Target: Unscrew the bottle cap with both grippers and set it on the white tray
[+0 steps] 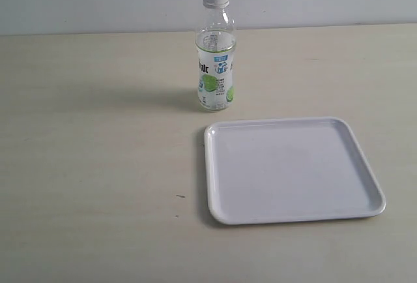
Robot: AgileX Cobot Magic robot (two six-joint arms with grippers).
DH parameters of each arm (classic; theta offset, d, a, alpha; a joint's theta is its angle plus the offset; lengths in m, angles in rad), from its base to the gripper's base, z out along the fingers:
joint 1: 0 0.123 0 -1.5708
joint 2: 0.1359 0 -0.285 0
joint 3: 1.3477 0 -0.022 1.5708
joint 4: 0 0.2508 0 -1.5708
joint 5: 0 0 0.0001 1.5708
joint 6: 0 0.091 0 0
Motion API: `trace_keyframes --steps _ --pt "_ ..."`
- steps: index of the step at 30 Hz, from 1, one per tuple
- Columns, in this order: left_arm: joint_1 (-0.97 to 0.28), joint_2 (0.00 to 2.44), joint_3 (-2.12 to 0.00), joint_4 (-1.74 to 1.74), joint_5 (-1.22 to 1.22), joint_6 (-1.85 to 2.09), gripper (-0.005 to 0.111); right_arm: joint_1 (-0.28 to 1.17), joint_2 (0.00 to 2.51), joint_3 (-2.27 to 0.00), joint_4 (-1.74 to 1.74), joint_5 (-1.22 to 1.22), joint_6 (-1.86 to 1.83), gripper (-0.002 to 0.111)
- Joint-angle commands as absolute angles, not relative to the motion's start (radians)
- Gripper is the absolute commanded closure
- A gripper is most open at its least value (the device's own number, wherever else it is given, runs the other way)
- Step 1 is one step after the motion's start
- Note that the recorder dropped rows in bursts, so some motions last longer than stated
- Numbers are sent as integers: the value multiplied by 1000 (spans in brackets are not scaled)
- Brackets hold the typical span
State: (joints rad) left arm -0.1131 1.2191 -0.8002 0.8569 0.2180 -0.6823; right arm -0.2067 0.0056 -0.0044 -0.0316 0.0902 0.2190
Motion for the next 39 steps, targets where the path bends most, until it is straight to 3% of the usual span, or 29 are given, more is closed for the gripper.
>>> trace_keyframes --steps 1,15,19,27,39 --pt "-122 1361 -891 653 412 -396 107 -210 0 0 -33 87 219 108" --pt "-122 1485 -848 -1269 297 1522 107 -210 0 0 -33 87 219 108" --pt "-105 1485 -857 -1705 209 1642 107 -210 0 0 -33 87 219 108" --pt "-8 1472 -890 -1744 269 1401 107 -210 0 0 -33 87 219 108" --pt "21 1297 -919 -1744 276 1472 107 -210 0 0 -33 87 219 108"
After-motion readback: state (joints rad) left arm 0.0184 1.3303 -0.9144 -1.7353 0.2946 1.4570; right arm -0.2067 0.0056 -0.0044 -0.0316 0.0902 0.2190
